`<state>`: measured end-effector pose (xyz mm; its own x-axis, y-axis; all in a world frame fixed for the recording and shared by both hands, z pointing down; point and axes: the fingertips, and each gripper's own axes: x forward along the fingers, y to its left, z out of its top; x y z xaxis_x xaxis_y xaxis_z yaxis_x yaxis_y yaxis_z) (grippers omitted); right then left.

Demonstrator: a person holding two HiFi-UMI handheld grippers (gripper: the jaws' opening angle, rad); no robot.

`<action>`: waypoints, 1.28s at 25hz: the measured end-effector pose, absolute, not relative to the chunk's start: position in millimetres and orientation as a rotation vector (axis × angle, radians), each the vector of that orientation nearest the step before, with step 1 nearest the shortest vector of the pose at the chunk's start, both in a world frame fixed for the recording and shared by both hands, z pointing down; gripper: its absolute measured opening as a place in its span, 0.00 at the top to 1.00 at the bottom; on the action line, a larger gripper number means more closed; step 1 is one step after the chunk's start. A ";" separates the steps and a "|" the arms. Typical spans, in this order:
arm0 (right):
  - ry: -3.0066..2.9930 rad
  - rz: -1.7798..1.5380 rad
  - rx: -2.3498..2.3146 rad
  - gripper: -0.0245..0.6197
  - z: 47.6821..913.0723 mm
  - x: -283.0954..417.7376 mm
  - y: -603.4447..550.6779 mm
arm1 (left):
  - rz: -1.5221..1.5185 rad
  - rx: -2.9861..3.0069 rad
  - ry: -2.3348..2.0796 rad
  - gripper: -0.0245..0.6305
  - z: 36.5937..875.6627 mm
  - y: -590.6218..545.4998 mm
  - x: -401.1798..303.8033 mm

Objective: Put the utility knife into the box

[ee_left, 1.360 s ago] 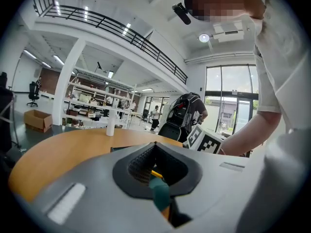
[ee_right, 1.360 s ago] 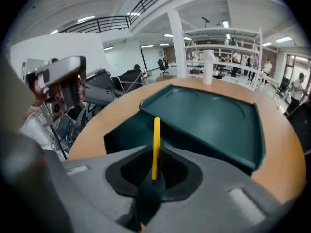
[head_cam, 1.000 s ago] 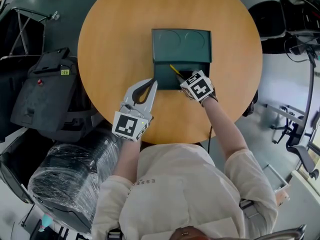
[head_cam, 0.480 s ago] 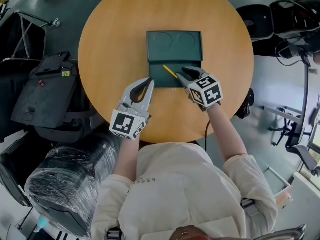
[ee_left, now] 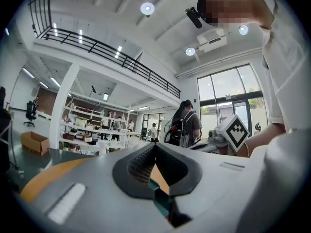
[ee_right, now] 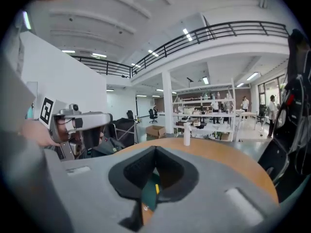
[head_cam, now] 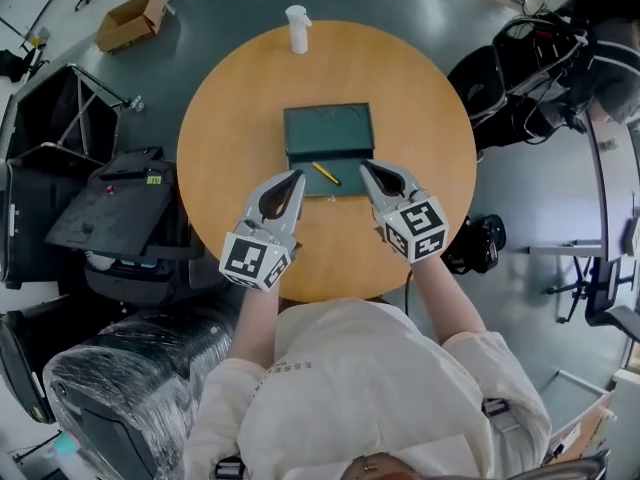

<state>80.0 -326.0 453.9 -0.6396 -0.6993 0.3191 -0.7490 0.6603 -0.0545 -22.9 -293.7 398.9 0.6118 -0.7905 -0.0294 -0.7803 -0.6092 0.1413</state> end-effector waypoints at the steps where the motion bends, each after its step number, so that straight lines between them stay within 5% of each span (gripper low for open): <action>1: -2.624 0.248 1.180 0.97 445.9 83.9 -319.7 | -0.135 2.732 -1.336 0.94 393.4 -287.6 -20.0; 17: -2.654 0.032 1.418 0.97 388.2 111.0 -217.7 | -0.098 2.771 -1.386 0.94 384.2 -195.7 -36.2; 32: -2.566 0.078 1.463 0.97 405.7 55.9 -57.5 | -0.059 2.794 -1.253 0.94 402.2 -45.3 -84.4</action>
